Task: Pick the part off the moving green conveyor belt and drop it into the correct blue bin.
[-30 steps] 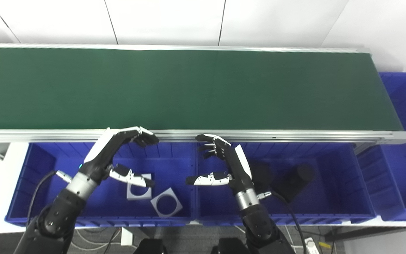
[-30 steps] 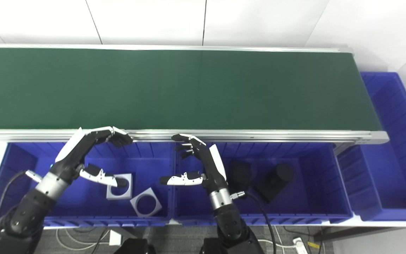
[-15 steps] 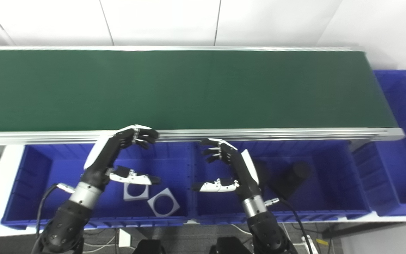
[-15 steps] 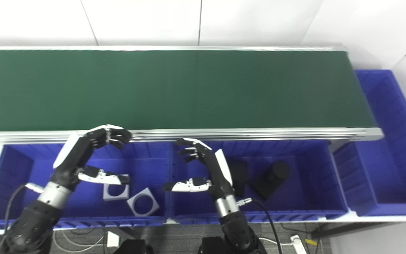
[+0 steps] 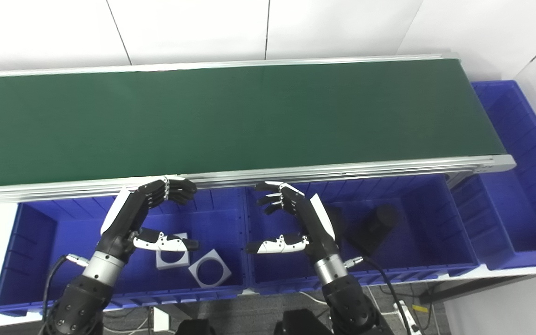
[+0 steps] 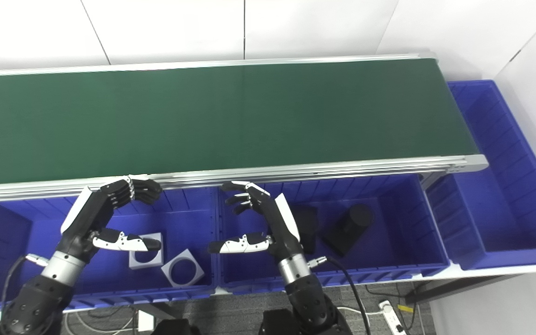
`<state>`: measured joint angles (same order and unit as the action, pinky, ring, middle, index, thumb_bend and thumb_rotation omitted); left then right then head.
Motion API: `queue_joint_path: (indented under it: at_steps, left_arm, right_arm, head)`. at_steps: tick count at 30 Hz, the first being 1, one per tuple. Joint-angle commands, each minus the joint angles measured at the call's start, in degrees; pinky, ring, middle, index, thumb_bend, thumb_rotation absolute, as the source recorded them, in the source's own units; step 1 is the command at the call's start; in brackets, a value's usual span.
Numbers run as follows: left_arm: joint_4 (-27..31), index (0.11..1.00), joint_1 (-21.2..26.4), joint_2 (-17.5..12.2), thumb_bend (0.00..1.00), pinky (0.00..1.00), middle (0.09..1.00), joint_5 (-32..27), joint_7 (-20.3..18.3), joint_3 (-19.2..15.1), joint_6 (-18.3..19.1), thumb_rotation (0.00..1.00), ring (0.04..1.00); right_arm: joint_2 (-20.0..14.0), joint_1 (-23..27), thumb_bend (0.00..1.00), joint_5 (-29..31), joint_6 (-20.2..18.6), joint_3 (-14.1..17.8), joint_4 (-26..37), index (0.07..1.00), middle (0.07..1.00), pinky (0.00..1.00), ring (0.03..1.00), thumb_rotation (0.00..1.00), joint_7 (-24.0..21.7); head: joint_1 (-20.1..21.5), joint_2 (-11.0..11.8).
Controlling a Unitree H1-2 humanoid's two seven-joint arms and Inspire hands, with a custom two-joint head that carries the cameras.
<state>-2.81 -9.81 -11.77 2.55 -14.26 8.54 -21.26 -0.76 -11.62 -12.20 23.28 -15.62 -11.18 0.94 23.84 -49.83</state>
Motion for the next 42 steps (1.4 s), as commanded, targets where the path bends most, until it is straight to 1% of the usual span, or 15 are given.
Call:
queue_joint_path:
  at_steps: [1, 2, 3, 6, 7, 8, 13, 17, 27, 28, 29, 33, 36, 39, 42]
  left_arm:
    - [2.3, 0.625, 0.0, 0.8, 0.94, 0.57, 0.653, 2.0, 1.2, 0.5, -1.6, 0.0, 0.62]
    - [2.7, 0.624, -0.2, 1.2, 0.94, 0.57, 0.652, 2.6, 1.4, 0.7, -1.6, 0.0, 0.617]
    - [3.0, 0.623, -0.5, 1.7, 0.94, 0.56, 0.65, 3.4, 1.7, 1.0, -1.5, 0.0, 0.614]
    - [3.9, 0.62, -1.1, 3.0, 0.95, 0.57, 0.643, 5.2, 2.3, 1.5, 0.3, 0.0, 0.615]
    - [4.1, 0.618, -1.3, 3.5, 0.96, 0.57, 0.642, 5.7, 2.4, 1.6, 0.9, 0.0, 0.618]
    - [4.3, 0.618, -1.4, 3.8, 0.96, 0.57, 0.642, 6.0, 2.5, 1.6, 1.2, 0.0, 0.619]
    - [2.4, 0.606, -1.6, 5.1, 0.97, 0.56, 0.632, 8.3, 4.0, 2.1, -0.5, 0.0, 0.608]
    - [0.5, 0.602, -1.6, 5.3, 0.97, 0.57, 0.612, 8.4, 4.5, 2.7, -1.9, 0.0, 0.594]
    - [-2.7, 0.601, -1.0, 5.3, 0.97, 0.58, 0.604, 8.9, 5.6, 3.5, -4.2, 0.0, 0.606]
    - [-3.1, 0.601, -1.0, 5.2, 0.97, 0.59, 0.604, 8.9, 5.6, 3.6, -4.6, 0.0, 0.606]
    - [-3.4, 0.601, -1.0, 5.2, 0.97, 0.59, 0.605, 8.9, 5.7, 3.6, -4.8, 0.0, 0.605]
    - [-4.7, 0.598, -1.1, 5.0, 0.96, 0.6, 0.605, 10.1, 6.6, 4.1, -5.5, 0.0, 0.613]
    - [-5.9, 0.602, -1.1, 4.7, 0.96, 0.61, 0.609, 10.0, 7.3, 4.9, -5.6, 0.0, 0.621]
    - [-7.8, 0.603, -0.8, 4.2, 0.96, 0.62, 0.611, 9.2, 8.3, 6.0, -5.6, 0.0, 0.627]
    - [-9.1, 0.604, -0.5, 3.8, 0.95, 0.61, 0.617, 10.1, 10.2, 7.2, -5.6, 0.0, 0.624]
  right_arm:
    - [-0.6, -0.5, 1.0, 1.4, 0.7, 0.5, 2.6, 0.701, 0.762, 0.56, 0.663, 0.2, -1.0]
    - [-0.9, -0.7, 1.0, 1.9, 0.8, 0.6, 2.7, 0.701, 0.763, 0.56, 0.666, 0.2, -1.4]
    - [-1.3, -1.0, 1.0, 2.6, 1.0, 0.8, 2.9, 0.7, 0.763, 0.56, 0.669, 0.19, -1.8]
    - [-2.1, -1.5, 0.99, 3.7, 1.4, 1.2, 3.0, 0.696, 0.761, 0.56, 0.671, 0.18, -2.7]
    - [-2.4, -1.6, 0.99, 4.0, 1.5, 1.4, 3.0, 0.694, 0.759, 0.57, 0.672, 0.17, -3.0]
    - [-2.5, -1.7, 0.99, 4.2, 1.6, 1.5, 3.1, 0.693, 0.758, 0.57, 0.672, 0.17, -3.2]
    - [-3.5, -2.0, 0.98, 5.2, 2.9, 1.8, 2.0, 0.691, 0.753, 0.58, 0.67, 0.18, -3.8]
    - [-3.9, -2.1, 0.98, 5.8, 3.1, 2.1, 1.2, 0.694, 0.752, 0.58, 0.664, 0.17, -4.3]
    - [-4.2, -2.0, 0.97, 6.6, 3.6, 2.2, 0.0, 0.703, 0.759, 0.58, 0.667, 0.17, -5.1]
    - [-4.2, -2.0, 0.97, 6.6, 3.6, 2.2, -0.4, 0.703, 0.759, 0.58, 0.668, 0.17, -5.0]
    - [-4.2, -2.0, 0.97, 6.5, 3.6, 2.2, -0.6, 0.703, 0.76, 0.58, 0.67, 0.17, -5.0]
    - [-4.3, -1.9, 0.97, 6.8, 3.6, 1.7, -2.1, 0.7, 0.759, 0.58, 0.667, 0.15, -4.9]
    - [-4.5, -1.8, 0.97, 6.7, 3.6, 1.4, -3.0, 0.702, 0.765, 0.58, 0.673, 0.16, -4.5]
    - [-4.9, -1.6, 0.96, 6.5, 3.6, 0.9, -4.3, 0.703, 0.766, 0.58, 0.675, 0.16, -3.6]
    - [-5.2, -1.3, 0.96, 6.6, 3.6, 0.3, -5.5, 0.708, 0.769, 0.58, 0.675, 0.16, -3.0]
  head:
    - [-2.6, 0.0]
    - [-3.1, 0.0]
    - [-5.8, 0.2]
    - [-8.3, 0.4]
    - [-10.3, 0.6]
    - [-10.3, 0.6]
    - [-15.2, 2.0]
    - [-17.4, 2.6]
    - [-18.1, 3.9]
    - [-18.2, 5.1]
    - [-18.2, 5.1]
    - [-19.1, 8.3]
    - [-19.6, 9.3]
    - [-20.5, 12.4]
    - [-20.8, 13.6]
